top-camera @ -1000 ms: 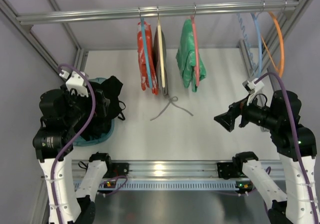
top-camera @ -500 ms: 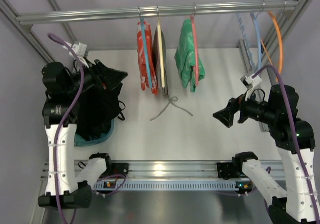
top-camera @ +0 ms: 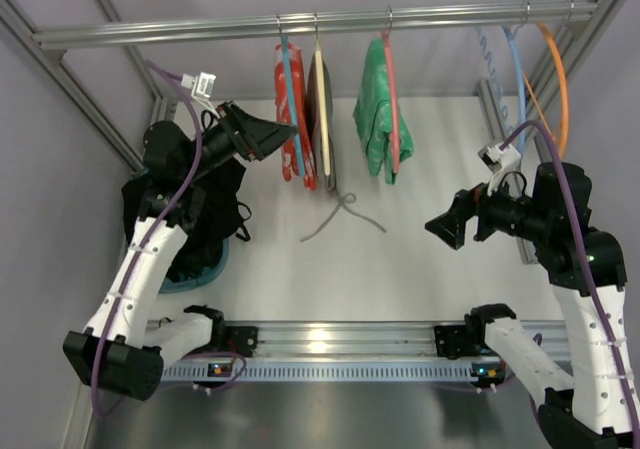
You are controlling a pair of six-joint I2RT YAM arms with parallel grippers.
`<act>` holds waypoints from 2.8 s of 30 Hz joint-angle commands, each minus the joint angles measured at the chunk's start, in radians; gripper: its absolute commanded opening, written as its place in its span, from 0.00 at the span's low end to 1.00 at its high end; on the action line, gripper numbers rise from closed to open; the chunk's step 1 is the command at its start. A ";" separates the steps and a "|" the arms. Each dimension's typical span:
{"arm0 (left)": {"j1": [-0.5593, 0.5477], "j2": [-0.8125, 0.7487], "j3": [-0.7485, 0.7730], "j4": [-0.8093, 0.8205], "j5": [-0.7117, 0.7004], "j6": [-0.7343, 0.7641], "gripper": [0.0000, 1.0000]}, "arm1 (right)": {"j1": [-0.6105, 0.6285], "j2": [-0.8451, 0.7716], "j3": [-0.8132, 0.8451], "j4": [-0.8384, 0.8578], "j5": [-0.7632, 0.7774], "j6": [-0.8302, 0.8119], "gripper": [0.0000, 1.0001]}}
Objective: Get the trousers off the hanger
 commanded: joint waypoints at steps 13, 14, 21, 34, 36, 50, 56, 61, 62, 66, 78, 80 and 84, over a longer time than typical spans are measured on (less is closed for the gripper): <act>-0.145 0.130 -0.053 0.355 -0.089 -0.192 0.73 | -0.006 0.011 0.042 0.057 0.004 -0.001 0.99; -0.149 0.130 -0.048 0.362 -0.090 -0.205 0.71 | -0.006 0.008 0.040 0.058 0.005 -0.001 1.00; -0.150 0.122 0.038 0.376 -0.110 -0.272 0.52 | -0.007 0.011 0.050 0.054 0.007 -0.004 0.99; -0.150 0.145 0.170 0.377 -0.109 -0.253 0.10 | -0.007 0.040 0.083 0.063 -0.015 0.001 0.99; -0.150 0.148 0.196 0.377 -0.099 -0.231 0.03 | -0.007 0.045 0.091 0.061 -0.018 -0.001 0.99; -0.149 0.117 0.266 0.376 -0.110 -0.211 0.00 | -0.007 0.074 0.122 0.078 -0.062 0.001 1.00; -0.149 0.122 0.323 0.376 -0.095 -0.237 0.00 | -0.007 0.082 0.139 0.081 -0.076 0.038 0.99; -0.152 0.075 0.265 0.376 -0.075 -0.228 0.00 | -0.006 0.102 0.168 0.133 -0.117 0.097 0.99; -0.152 0.062 0.247 0.376 -0.069 -0.217 0.00 | -0.006 0.102 0.172 0.150 -0.125 0.113 0.99; -0.152 -0.039 0.089 0.376 -0.011 -0.147 0.00 | 0.014 0.143 0.217 0.280 -0.146 0.205 1.00; -0.133 -0.251 -0.212 0.374 0.111 -0.006 0.00 | 0.201 0.370 0.327 0.650 -0.171 0.485 0.99; -0.133 -0.260 -0.223 0.374 0.123 0.004 0.00 | 0.234 0.407 0.346 0.699 -0.176 0.548 0.99; -0.130 -0.266 -0.211 0.374 0.115 0.014 0.00 | 0.290 0.528 0.469 0.720 -0.147 0.596 0.99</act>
